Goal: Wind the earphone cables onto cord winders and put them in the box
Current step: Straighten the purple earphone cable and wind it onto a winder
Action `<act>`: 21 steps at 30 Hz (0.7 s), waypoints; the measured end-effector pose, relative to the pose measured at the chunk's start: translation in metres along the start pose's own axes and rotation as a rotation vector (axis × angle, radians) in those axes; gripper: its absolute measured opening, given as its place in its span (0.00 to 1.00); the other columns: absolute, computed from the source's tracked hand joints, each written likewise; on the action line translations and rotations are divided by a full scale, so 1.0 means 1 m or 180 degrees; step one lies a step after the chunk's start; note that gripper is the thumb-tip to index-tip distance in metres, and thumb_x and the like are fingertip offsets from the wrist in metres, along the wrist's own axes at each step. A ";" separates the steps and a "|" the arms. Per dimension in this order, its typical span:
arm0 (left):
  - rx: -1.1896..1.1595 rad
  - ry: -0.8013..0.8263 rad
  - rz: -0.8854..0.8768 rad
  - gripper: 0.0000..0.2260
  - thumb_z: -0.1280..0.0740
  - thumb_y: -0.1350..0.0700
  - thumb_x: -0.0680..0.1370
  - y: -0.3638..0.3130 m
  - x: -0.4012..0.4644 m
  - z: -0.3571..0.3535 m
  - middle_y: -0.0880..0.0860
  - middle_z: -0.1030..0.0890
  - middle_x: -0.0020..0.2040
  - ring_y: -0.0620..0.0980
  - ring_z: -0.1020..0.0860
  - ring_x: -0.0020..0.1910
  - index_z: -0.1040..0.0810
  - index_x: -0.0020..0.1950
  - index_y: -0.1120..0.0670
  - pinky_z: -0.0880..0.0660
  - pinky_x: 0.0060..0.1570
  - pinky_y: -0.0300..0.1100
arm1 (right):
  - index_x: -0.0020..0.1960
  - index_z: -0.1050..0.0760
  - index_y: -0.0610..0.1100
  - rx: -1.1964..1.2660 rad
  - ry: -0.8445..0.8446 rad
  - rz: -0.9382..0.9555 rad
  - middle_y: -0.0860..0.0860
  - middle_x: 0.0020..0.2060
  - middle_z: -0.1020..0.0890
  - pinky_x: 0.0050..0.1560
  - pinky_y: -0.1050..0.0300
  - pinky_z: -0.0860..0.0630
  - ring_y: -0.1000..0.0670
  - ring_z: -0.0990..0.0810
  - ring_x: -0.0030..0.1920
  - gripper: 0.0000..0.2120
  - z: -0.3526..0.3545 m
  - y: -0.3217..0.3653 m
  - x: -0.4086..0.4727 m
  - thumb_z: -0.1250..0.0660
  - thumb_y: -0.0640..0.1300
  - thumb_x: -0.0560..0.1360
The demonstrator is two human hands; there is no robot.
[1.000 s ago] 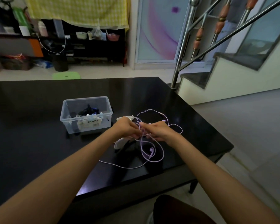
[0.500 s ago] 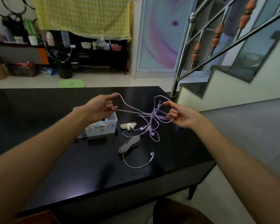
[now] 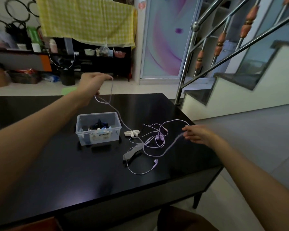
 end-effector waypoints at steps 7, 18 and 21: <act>0.2755 0.1799 0.0130 0.15 0.33 0.44 0.75 0.067 -0.038 -0.046 0.53 0.22 0.34 0.52 0.24 0.37 0.19 0.38 0.54 0.27 0.39 0.41 | 0.42 0.23 0.45 0.0303 0.0035 0.0193 0.48 0.38 0.23 0.48 0.57 0.24 0.52 0.24 0.41 0.11 -0.008 0.016 0.000 0.41 0.43 0.80; 0.2528 0.2219 -0.0459 0.16 0.35 0.45 0.76 0.107 -0.043 -0.186 0.53 0.19 0.57 0.55 0.22 0.57 0.21 0.59 0.52 0.27 0.54 0.46 | 0.49 0.23 0.41 0.1460 0.0680 0.0044 0.48 0.33 0.26 0.42 0.56 0.21 0.53 0.25 0.35 0.09 -0.025 0.015 0.017 0.41 0.43 0.80; 0.2687 0.2122 -0.0265 0.19 0.33 0.38 0.72 0.123 -0.038 -0.218 0.53 0.20 0.51 0.54 0.22 0.51 0.23 0.47 0.54 0.30 0.45 0.43 | 0.49 0.23 0.43 0.1246 0.0915 0.0132 0.51 0.28 0.30 0.31 0.64 0.26 0.56 0.30 0.29 0.10 -0.026 0.019 0.019 0.41 0.44 0.80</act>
Point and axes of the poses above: each hand's wrist, its own x-axis towards the middle knuckle, its own z-axis out of the back of the hand, y = z × x, the point moved 2 cm from there along x, towards the middle knuckle
